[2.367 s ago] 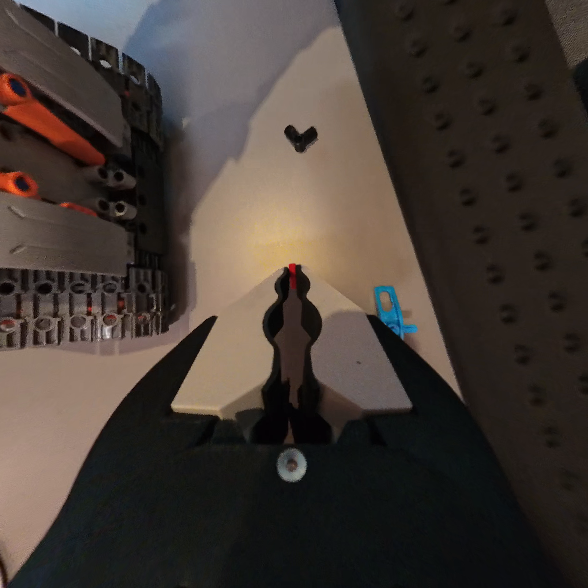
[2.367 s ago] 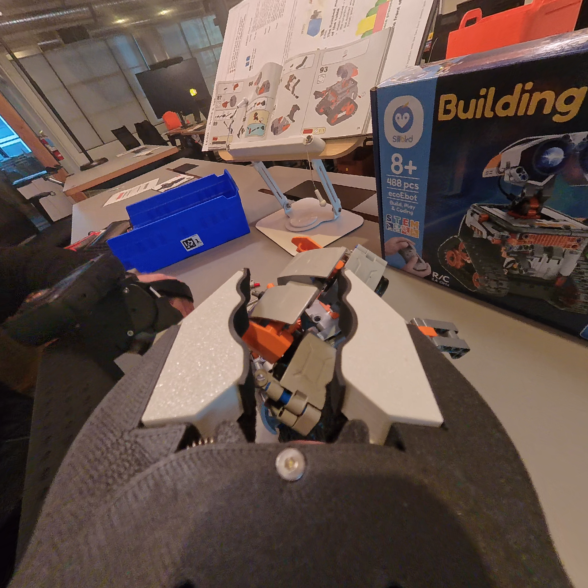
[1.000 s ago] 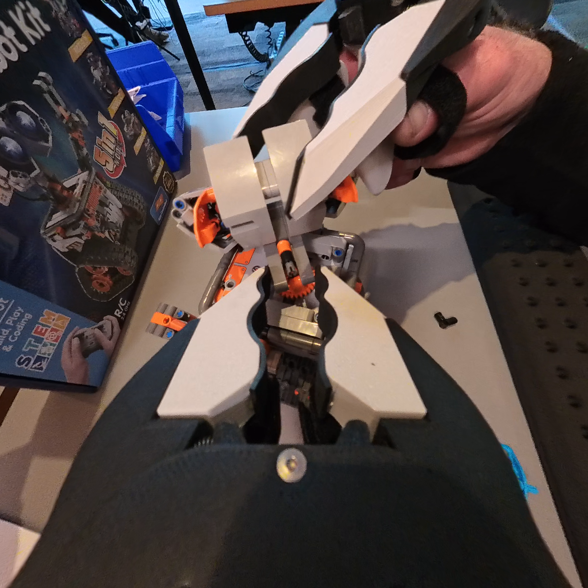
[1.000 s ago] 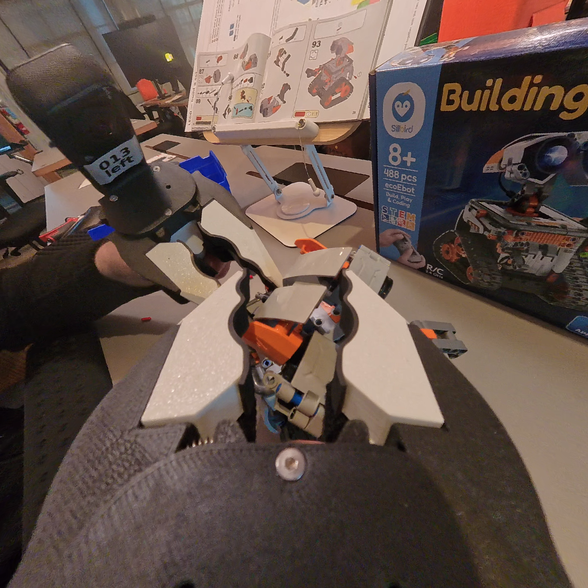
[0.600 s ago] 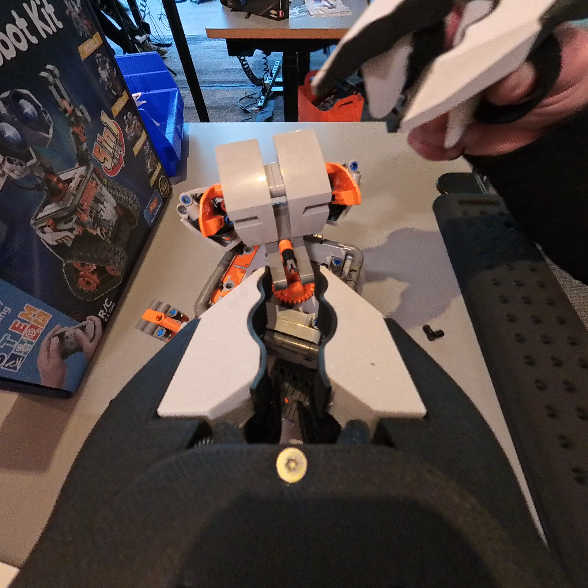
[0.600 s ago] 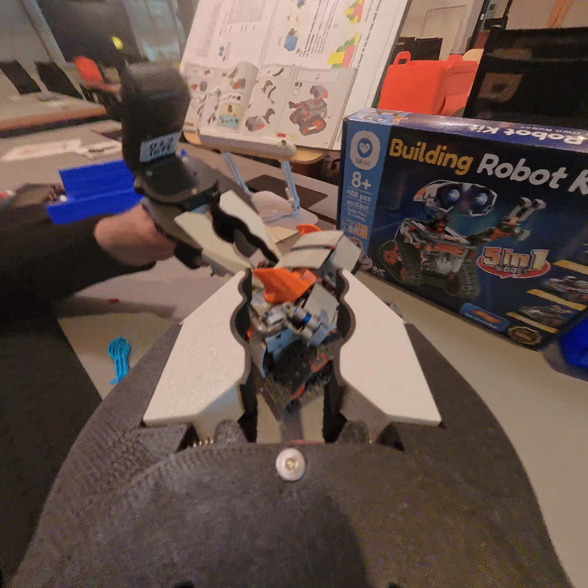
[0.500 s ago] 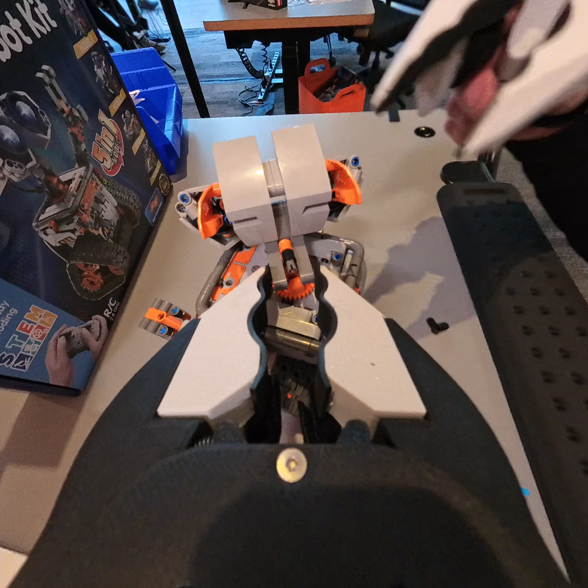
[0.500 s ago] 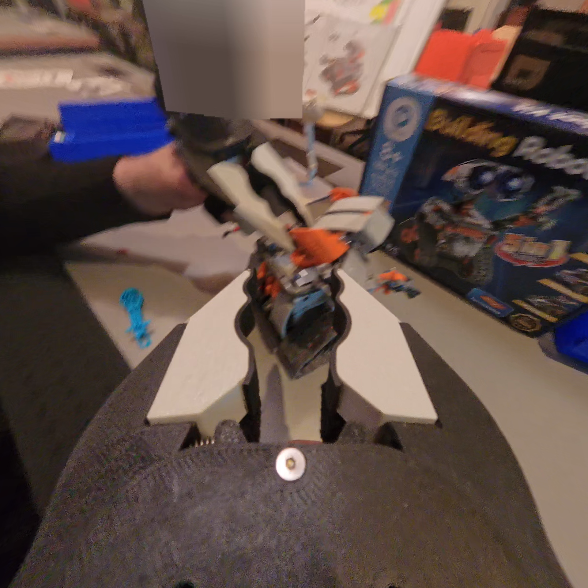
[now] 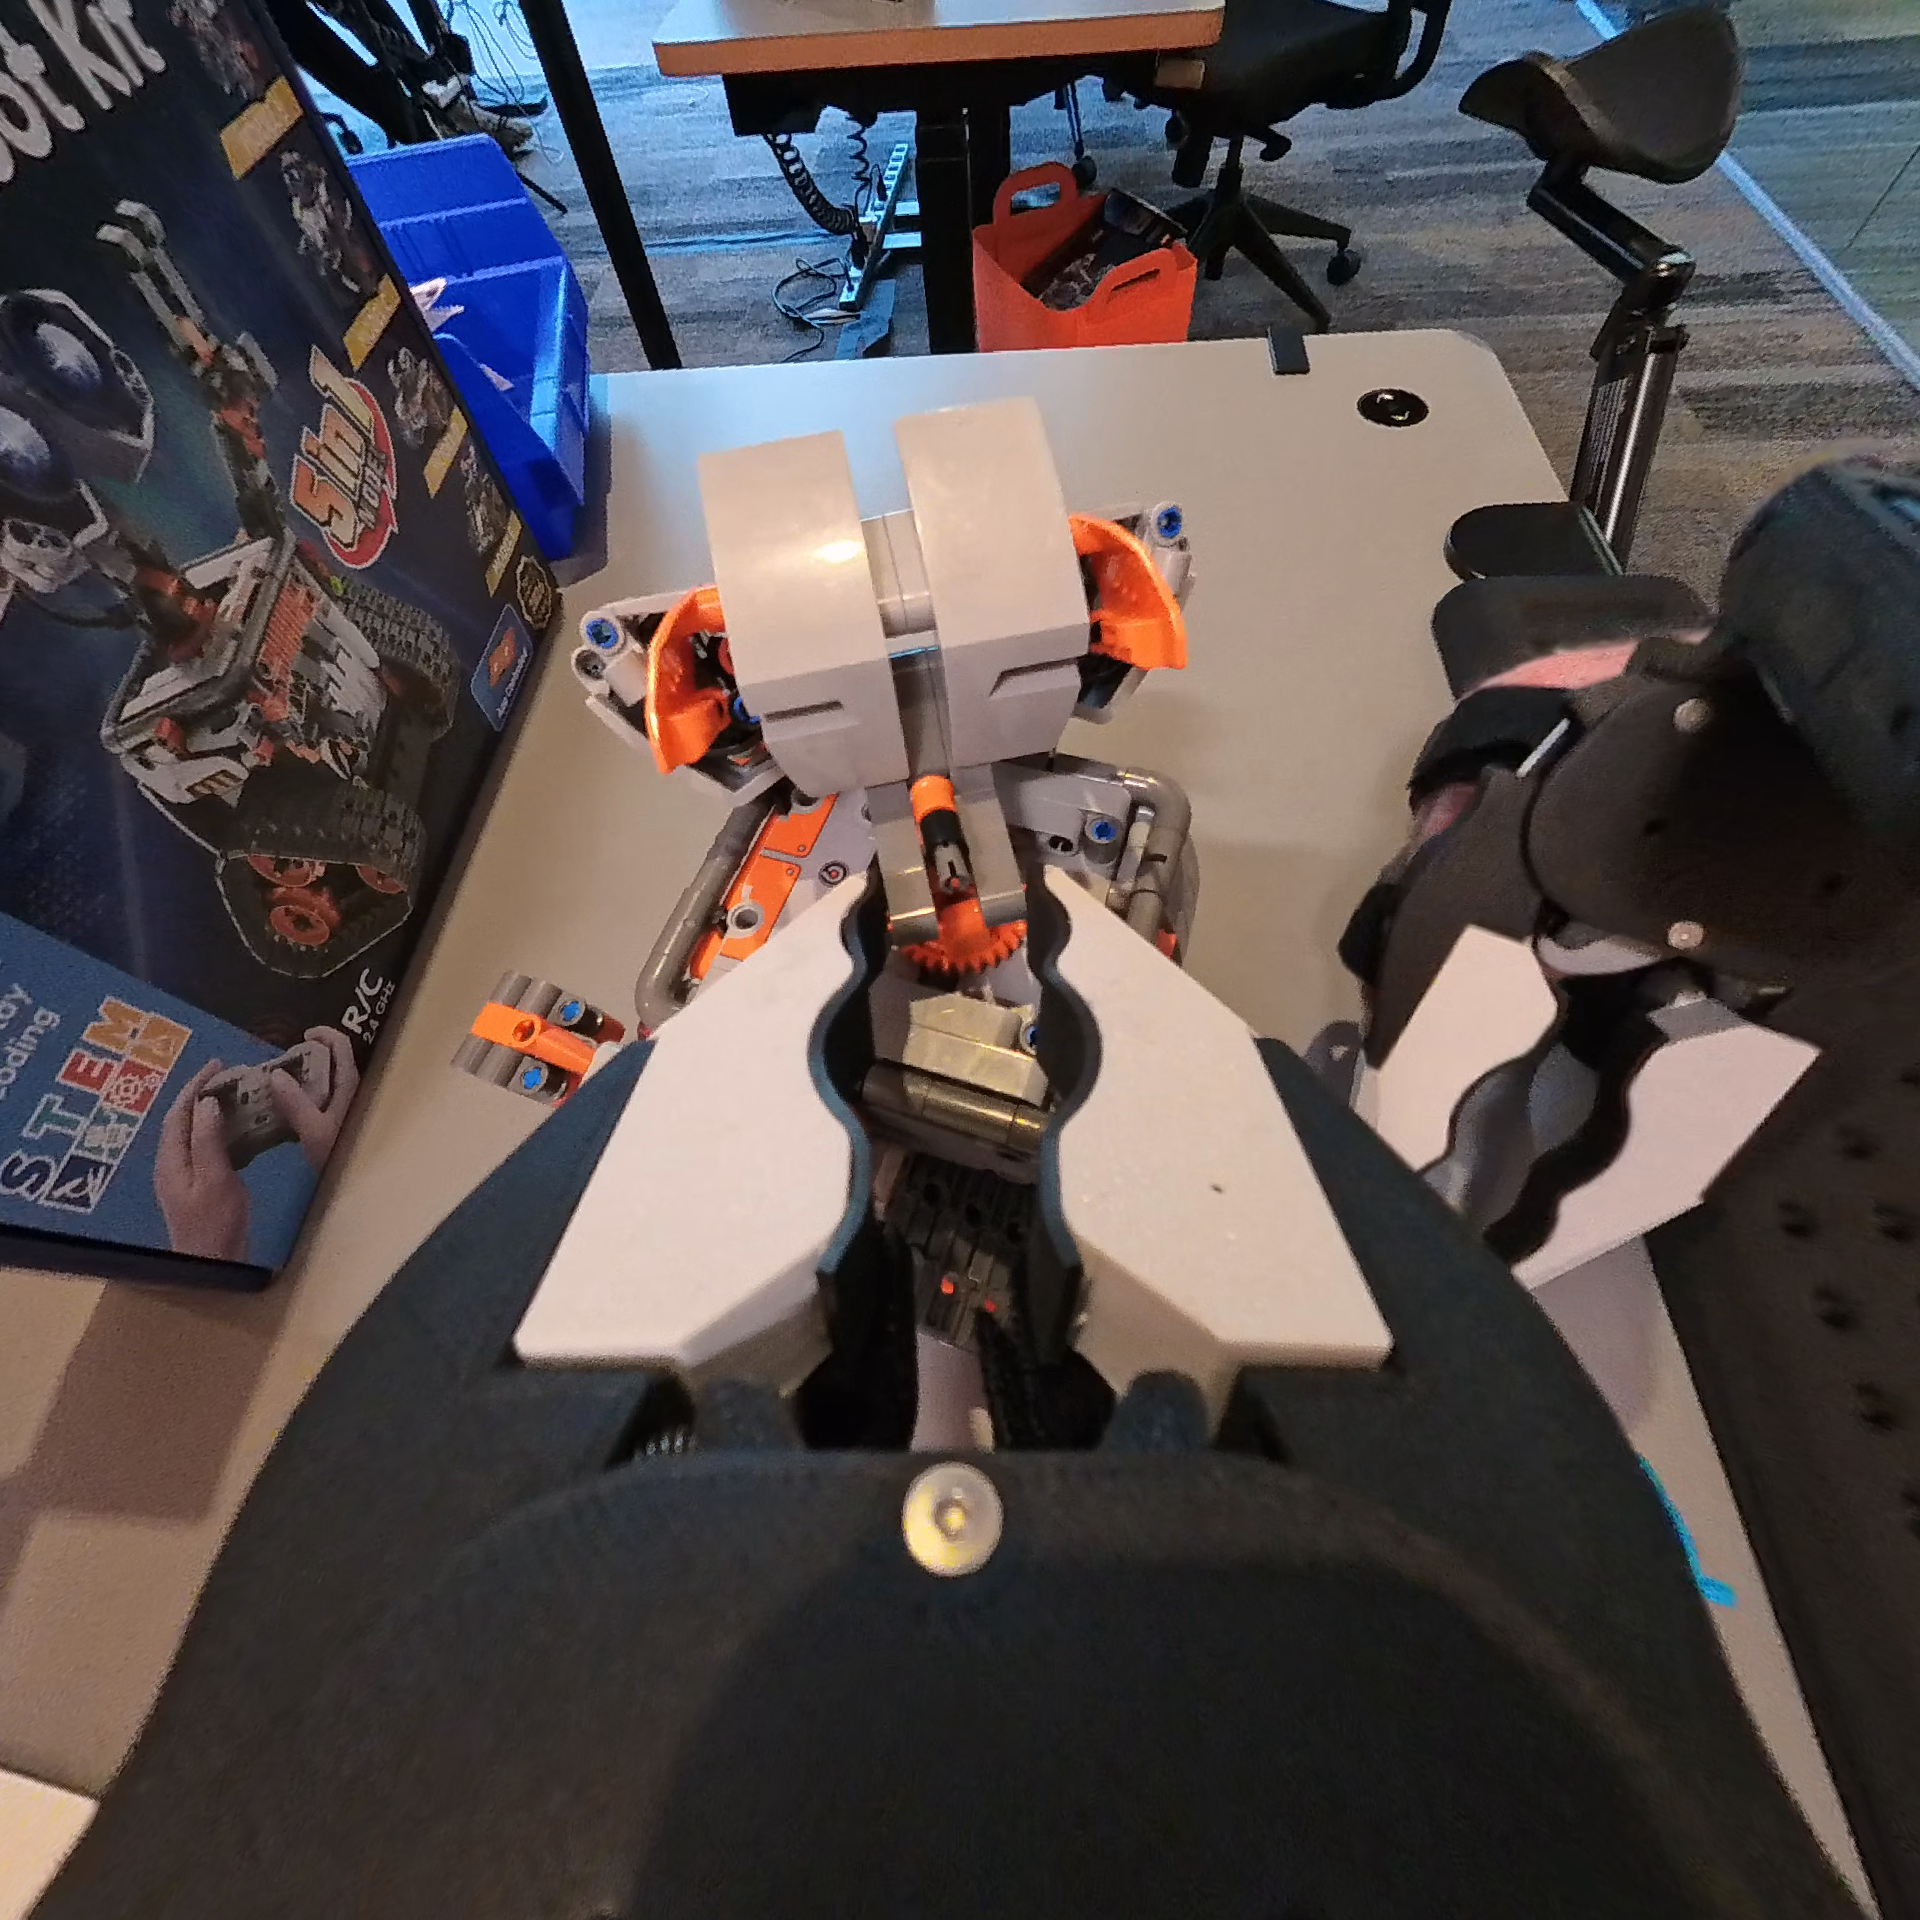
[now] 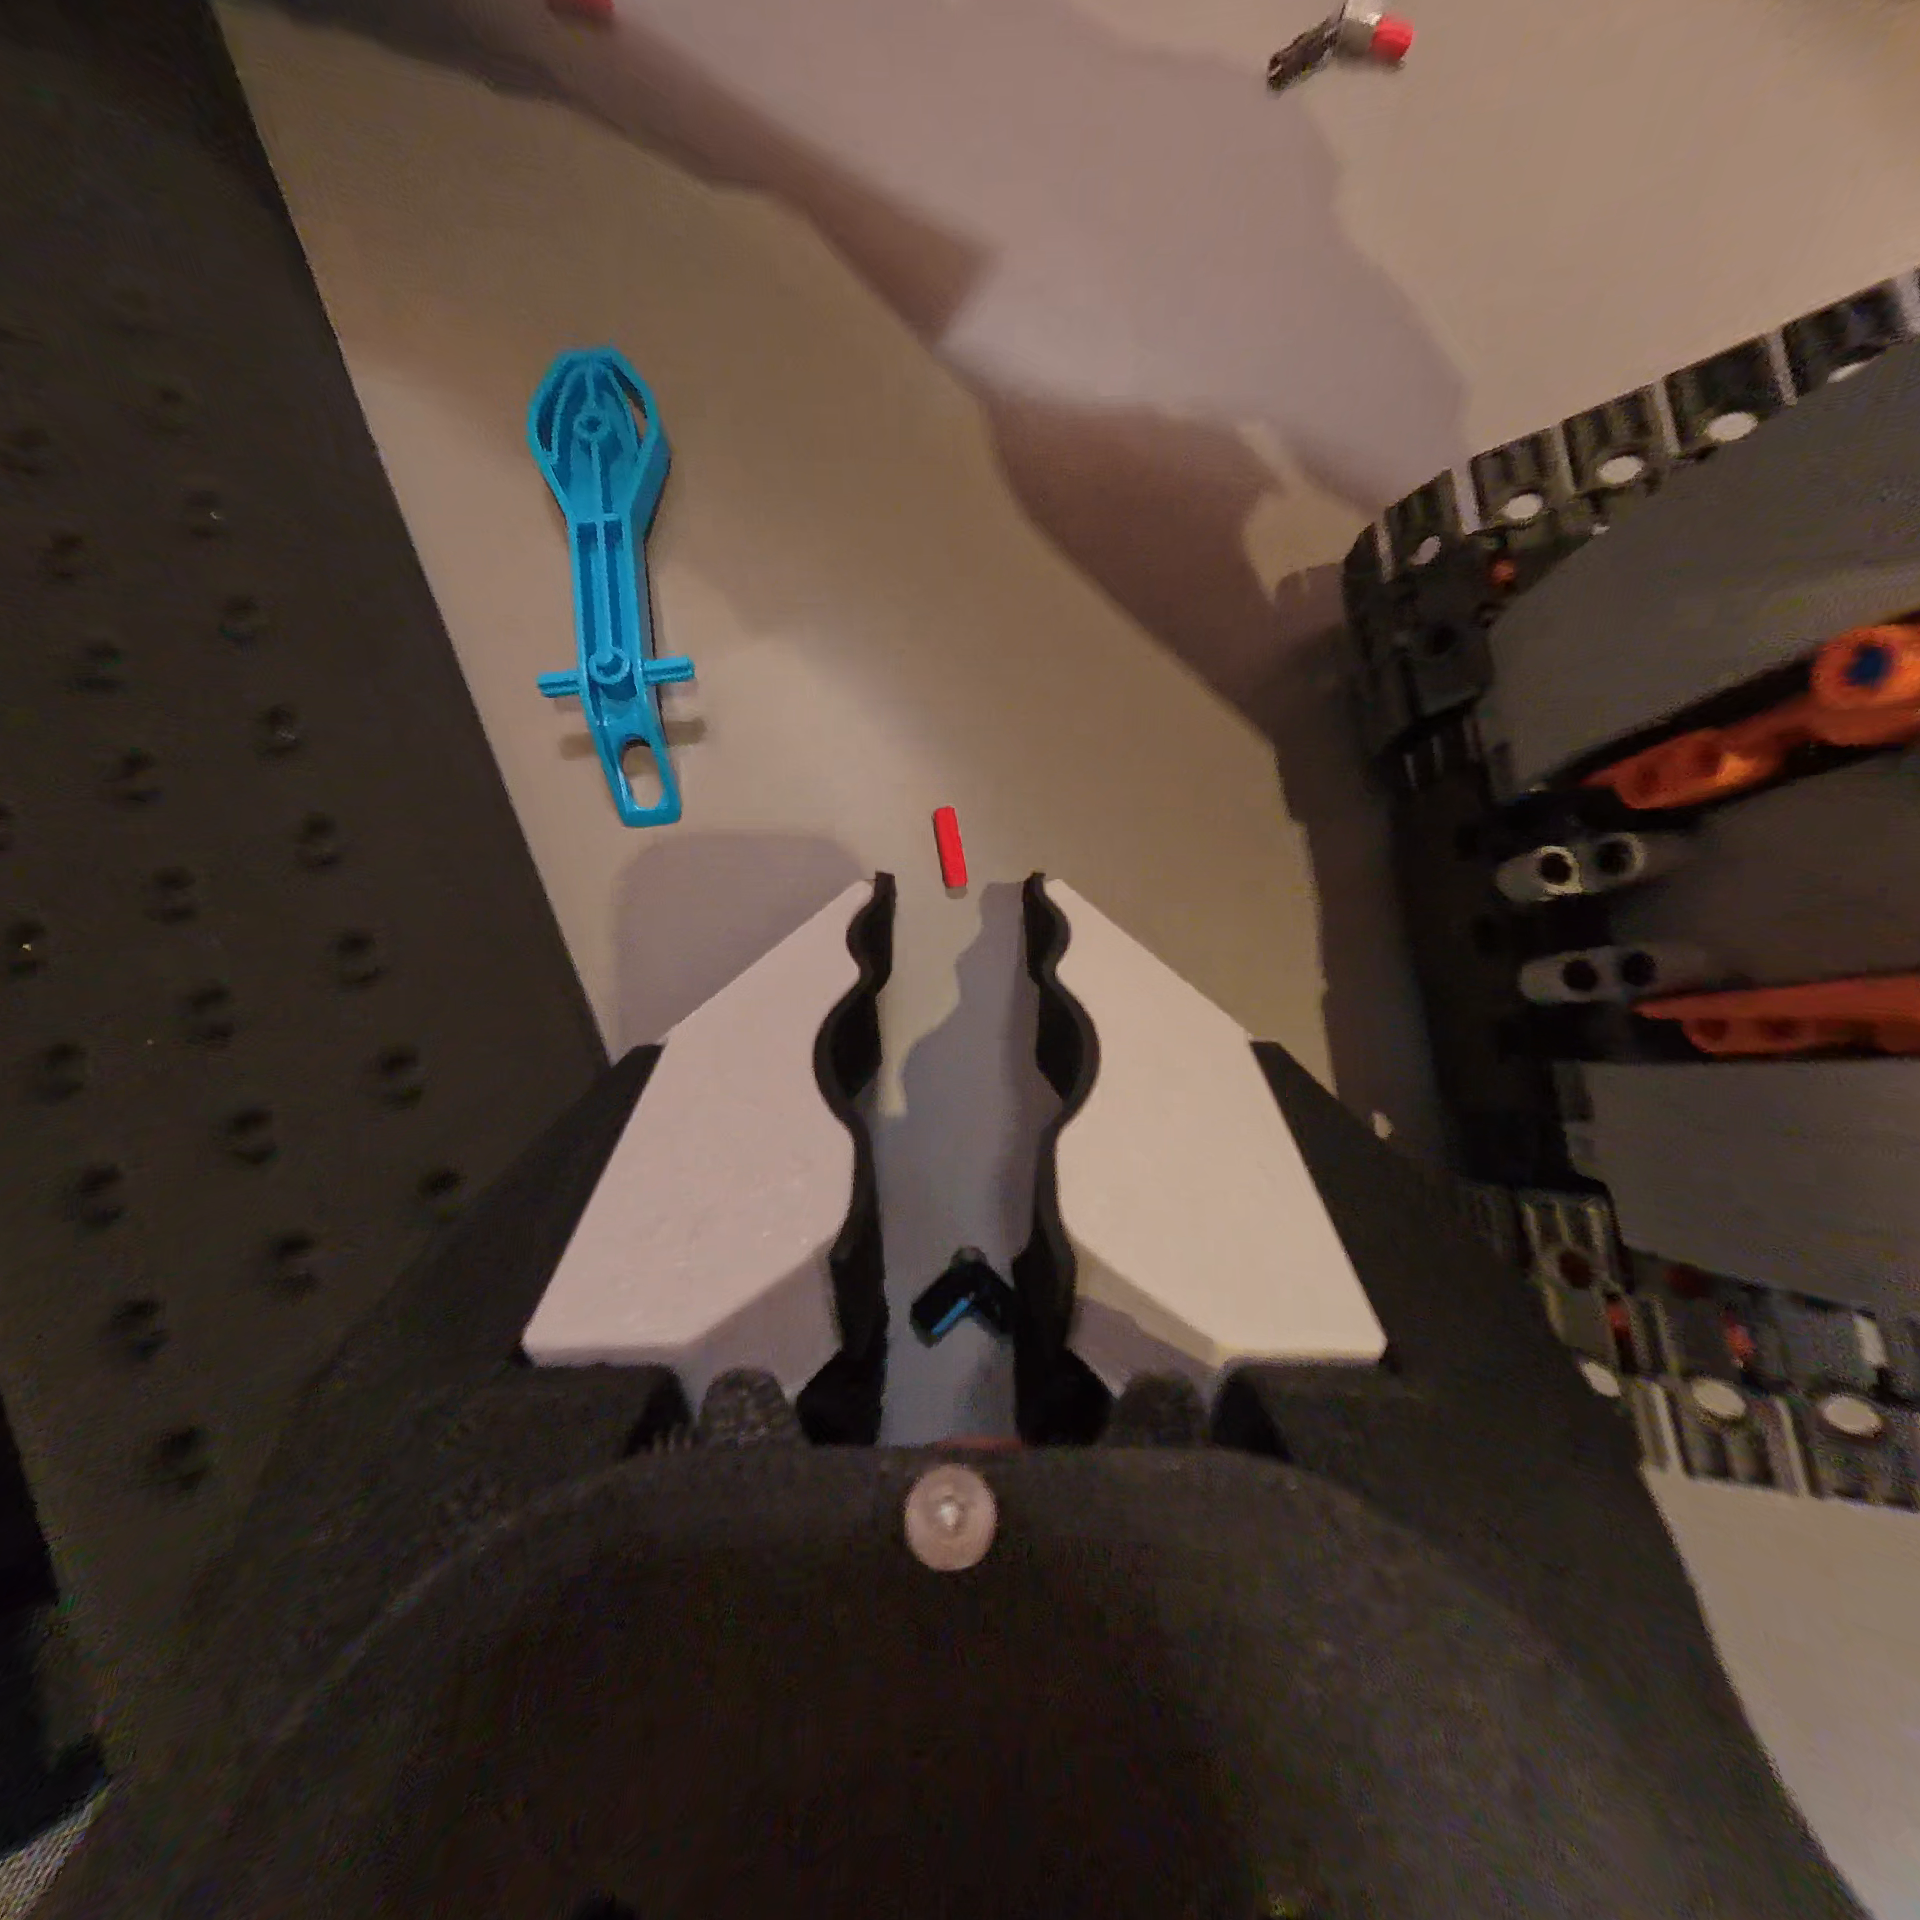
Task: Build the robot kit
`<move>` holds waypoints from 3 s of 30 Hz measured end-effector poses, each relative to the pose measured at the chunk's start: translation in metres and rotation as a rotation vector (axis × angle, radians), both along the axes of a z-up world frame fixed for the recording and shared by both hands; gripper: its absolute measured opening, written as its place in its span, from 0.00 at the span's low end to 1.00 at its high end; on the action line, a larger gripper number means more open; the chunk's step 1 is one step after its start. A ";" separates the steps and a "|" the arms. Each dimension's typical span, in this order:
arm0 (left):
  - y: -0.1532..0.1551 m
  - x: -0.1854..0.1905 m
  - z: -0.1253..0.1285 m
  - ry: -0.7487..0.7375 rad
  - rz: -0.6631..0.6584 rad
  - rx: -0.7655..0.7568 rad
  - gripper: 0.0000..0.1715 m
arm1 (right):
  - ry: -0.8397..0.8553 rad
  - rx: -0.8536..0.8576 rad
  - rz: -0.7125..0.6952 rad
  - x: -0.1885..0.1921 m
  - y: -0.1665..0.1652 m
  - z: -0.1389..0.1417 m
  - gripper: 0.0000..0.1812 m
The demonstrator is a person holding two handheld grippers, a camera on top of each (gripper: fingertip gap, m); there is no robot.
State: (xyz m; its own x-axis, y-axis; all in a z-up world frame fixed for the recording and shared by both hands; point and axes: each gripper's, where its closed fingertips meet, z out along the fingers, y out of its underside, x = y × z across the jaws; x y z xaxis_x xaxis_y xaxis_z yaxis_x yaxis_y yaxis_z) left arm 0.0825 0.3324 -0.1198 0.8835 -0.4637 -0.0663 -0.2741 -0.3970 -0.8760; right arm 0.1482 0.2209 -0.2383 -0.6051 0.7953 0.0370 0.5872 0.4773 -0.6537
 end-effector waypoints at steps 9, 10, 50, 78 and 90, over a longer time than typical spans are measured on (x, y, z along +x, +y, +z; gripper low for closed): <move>0.000 0.000 -0.001 -0.018 -0.013 -0.002 0.15 | -0.017 -0.031 0.010 -0.005 -0.008 -0.003 0.01; 0.000 0.000 -0.001 -0.018 -0.016 -0.003 0.15 | -0.014 -0.025 0.002 -0.005 -0.006 -0.003 0.01; 0.010 0.000 0.000 -0.044 0.009 -0.017 0.15 | 0.407 0.406 -0.419 -0.056 0.127 0.116 0.01; 0.016 -0.001 0.002 -0.216 -0.006 -0.092 0.15 | 0.357 0.440 -0.329 -0.062 0.126 0.112 0.01; 0.015 -0.001 0.001 -0.211 0.035 -0.054 0.15 | 0.276 0.417 -0.404 -0.063 0.126 0.112 0.00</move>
